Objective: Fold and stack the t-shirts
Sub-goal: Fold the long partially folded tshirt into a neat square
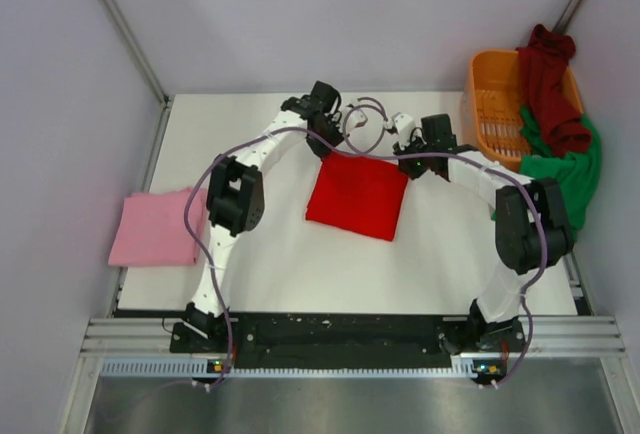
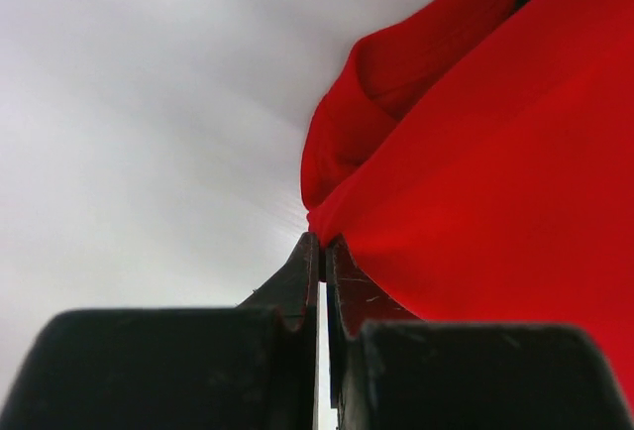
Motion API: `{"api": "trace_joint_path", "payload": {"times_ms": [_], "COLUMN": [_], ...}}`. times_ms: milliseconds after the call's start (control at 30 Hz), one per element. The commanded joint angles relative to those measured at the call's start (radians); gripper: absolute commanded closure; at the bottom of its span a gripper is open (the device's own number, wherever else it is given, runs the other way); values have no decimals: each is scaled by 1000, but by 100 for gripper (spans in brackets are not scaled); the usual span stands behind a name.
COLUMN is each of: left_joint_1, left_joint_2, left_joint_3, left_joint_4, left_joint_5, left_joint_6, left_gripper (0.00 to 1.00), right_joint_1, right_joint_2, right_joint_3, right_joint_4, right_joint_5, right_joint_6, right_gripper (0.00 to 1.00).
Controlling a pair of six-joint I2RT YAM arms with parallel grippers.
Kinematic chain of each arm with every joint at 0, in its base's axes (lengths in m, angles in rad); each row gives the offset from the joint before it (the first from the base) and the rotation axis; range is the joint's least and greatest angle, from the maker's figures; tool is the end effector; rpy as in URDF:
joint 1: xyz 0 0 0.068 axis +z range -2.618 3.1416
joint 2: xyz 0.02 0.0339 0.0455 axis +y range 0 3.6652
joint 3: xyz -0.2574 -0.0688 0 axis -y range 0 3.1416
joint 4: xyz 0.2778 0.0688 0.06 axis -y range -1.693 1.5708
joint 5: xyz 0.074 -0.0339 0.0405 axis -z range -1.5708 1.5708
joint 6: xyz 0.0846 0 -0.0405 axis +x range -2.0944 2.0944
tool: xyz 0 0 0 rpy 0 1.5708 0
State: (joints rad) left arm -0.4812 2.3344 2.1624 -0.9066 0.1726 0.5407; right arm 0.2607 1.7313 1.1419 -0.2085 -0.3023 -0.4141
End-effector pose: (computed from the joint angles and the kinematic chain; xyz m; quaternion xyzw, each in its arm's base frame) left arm 0.4864 -0.2704 0.1723 0.4908 0.8326 -0.0763 0.2451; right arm 0.4123 0.1361 0.1523 -0.3567 0.8453 0.1105 0.3822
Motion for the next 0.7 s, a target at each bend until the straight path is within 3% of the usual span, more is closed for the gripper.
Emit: {"api": "trace_joint_path", "payload": {"times_ms": [0,100,133,233,367,533,667], "left_joint_1": [10,6,4,4,9,16,18], "left_joint_2": [26,40,40,28,17,-15,-167], "left_joint_3": [39,36,30,-5,5,77,-111], "left_joint_4": [100,118,133,204,304,256,248], "left_joint_5": [-114,-130,-137,-162,-254,-230,-90], "left_joint_6": [-44,-57,-68,-110,-168,-228,-314], "left_gripper": [100,94,86,64,44,41,48], "right_joint_1": [-29,-31,-31,-32,-38,-41,-40], "right_joint_2": [36,69,83,128,218,262,107], "right_joint_3": [47,48,59,105,235,407,310], "right_joint_4": [9,41,41,28,-55,-241,-238], "right_joint_5": [124,163,178,267,396,442,442], "right_joint_6": [35,50,63,124,218,333,452], "right_gripper": [100,100,100,84,75,69,64]}}
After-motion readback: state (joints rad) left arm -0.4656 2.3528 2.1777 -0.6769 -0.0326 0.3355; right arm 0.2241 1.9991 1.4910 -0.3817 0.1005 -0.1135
